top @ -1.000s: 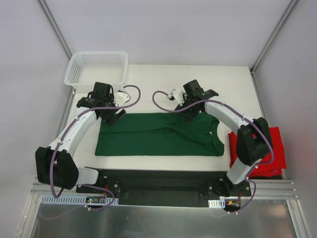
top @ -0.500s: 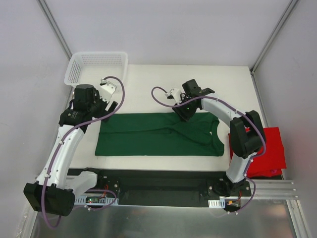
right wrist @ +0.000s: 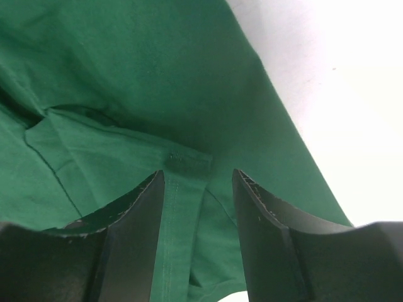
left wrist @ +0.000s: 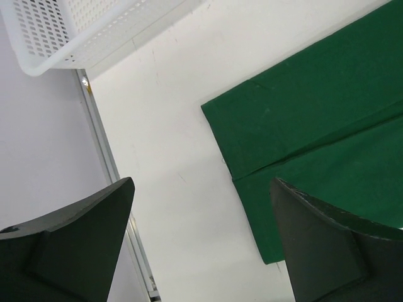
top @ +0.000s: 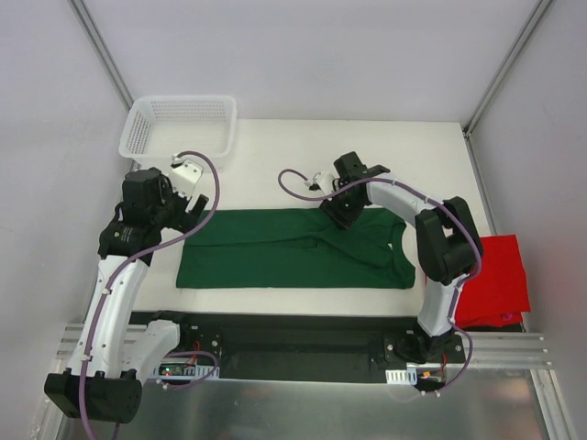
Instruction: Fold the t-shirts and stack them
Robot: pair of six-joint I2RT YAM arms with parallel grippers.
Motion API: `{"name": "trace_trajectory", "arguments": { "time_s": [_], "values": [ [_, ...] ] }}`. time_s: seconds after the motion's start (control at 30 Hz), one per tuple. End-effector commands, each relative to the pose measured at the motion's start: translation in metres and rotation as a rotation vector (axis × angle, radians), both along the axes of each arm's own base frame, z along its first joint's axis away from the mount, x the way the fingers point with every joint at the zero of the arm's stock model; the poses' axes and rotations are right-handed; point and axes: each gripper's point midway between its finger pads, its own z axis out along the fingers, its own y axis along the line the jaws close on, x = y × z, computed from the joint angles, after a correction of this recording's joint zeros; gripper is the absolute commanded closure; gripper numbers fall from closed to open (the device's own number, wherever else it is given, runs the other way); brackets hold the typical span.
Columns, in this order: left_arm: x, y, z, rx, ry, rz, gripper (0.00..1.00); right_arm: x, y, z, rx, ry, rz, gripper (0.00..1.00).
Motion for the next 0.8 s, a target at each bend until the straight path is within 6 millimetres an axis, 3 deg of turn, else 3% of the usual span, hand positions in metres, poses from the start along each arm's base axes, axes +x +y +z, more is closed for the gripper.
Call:
{"name": "trace_trajectory", "arguments": {
  "time_s": [0.0,0.03,0.13,0.17,0.27,0.43,0.77],
  "values": [
    [-0.002,-0.002,0.002,-0.029,-0.015,-0.001,0.11,0.003,0.001,0.001,-0.011,0.0,0.015,0.5],
    [-0.001,-0.002,0.001,-0.029,-0.012,0.0,0.11,0.002,0.001,0.0,-0.008,0.007,0.016,0.5],
    [-0.001,-0.003,0.001,-0.03,-0.011,-0.004,0.11,0.0,0.002,0.001,-0.001,0.016,0.019,0.74],
    [-0.001,-0.003,0.001,-0.032,-0.009,-0.007,0.11,-0.001,0.003,0.001,-0.001,0.021,0.022,0.86],
    [0.0,-0.003,0.002,-0.033,-0.01,-0.008,0.11,-0.007,0.003,0.011,0.015,0.028,0.02,0.99],
    [0.003,-0.004,0.005,-0.029,-0.014,-0.014,0.11,-0.033,0.011,0.028,0.065,0.081,0.047,0.99],
    [0.005,-0.005,0.01,-0.032,-0.022,-0.017,0.11,-0.111,0.028,0.045,0.099,0.23,0.145,0.99]
  ]
}}
